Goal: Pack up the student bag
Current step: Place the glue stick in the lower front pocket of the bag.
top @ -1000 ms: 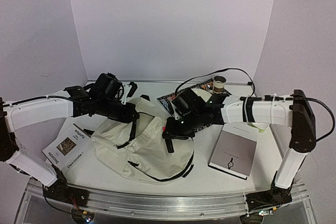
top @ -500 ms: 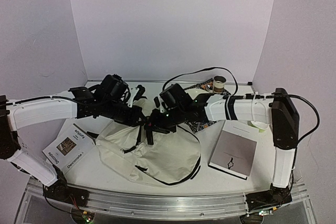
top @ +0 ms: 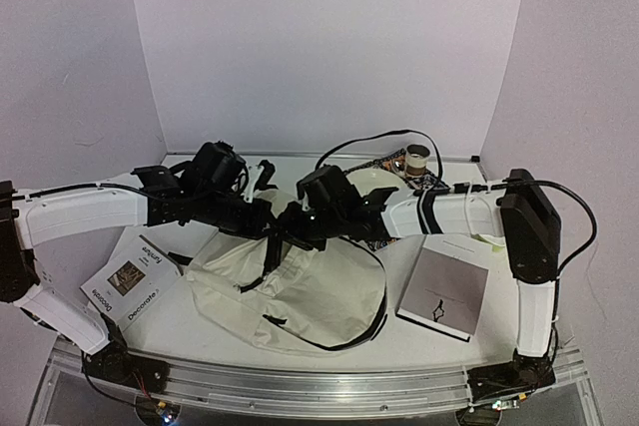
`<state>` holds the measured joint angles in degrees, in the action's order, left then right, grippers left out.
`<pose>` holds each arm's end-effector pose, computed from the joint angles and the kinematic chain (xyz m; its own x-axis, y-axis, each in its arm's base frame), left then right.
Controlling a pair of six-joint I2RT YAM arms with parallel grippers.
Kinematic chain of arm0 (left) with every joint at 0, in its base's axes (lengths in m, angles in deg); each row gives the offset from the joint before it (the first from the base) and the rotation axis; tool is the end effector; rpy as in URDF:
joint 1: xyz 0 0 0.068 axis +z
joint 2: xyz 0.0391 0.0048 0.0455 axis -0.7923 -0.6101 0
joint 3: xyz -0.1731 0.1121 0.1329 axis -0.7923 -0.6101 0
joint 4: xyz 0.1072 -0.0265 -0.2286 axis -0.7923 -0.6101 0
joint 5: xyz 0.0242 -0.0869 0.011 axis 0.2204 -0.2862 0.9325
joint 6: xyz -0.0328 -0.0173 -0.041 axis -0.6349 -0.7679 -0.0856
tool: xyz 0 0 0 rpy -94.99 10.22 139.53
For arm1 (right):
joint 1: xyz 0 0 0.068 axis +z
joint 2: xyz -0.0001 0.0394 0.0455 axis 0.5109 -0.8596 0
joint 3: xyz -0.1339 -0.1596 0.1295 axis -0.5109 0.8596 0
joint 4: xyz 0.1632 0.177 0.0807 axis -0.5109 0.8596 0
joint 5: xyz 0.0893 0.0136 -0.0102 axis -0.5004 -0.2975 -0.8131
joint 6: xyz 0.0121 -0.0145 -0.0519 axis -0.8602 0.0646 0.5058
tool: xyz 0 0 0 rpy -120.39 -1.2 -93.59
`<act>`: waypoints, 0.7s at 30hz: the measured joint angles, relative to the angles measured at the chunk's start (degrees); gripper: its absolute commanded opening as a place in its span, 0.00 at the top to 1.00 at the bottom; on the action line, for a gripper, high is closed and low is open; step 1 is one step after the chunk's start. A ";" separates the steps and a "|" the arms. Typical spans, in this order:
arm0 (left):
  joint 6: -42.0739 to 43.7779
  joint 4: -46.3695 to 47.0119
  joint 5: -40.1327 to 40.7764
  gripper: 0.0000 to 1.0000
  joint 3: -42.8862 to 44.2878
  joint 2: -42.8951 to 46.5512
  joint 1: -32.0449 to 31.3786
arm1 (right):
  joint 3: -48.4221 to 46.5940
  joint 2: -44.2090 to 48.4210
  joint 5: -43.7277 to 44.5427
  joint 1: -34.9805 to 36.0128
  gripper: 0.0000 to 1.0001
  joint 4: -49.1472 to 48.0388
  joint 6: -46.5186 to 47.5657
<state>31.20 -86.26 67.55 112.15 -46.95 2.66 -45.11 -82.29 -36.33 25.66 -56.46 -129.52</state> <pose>0.1964 -0.2406 0.2541 -0.7710 0.1944 -0.6064 0.5273 0.7287 -0.4369 0.2519 0.3867 0.2193 -0.8340 0.2610 -0.4861 -0.3442 0.4425 0.8281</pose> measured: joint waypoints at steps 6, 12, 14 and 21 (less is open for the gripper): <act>-0.89 1.04 0.04 1.00 -0.25 0.00 -0.22 | 2.16 -2.17 1.51 -0.12 0.68 -6.23 -3.00; -1.20 1.30 1.03 1.00 -1.34 0.00 -0.08 | 2.82 -3.80 1.50 -0.12 0.48 -9.71 -4.77; -1.21 1.95 1.47 1.00 -1.57 0.07 -0.08 | 3.35 -3.82 1.51 -0.20 0.44 -10.12 -4.69; -1.14 4.92 2.01 0.99 -2.44 0.07 -1.09 | 6.23 -3.84 1.58 -0.36 0.36 -13.15 -3.21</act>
<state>30.06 -81.34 69.56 109.71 -46.88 1.57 -38.88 -86.12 -34.75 25.30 -69.60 -132.74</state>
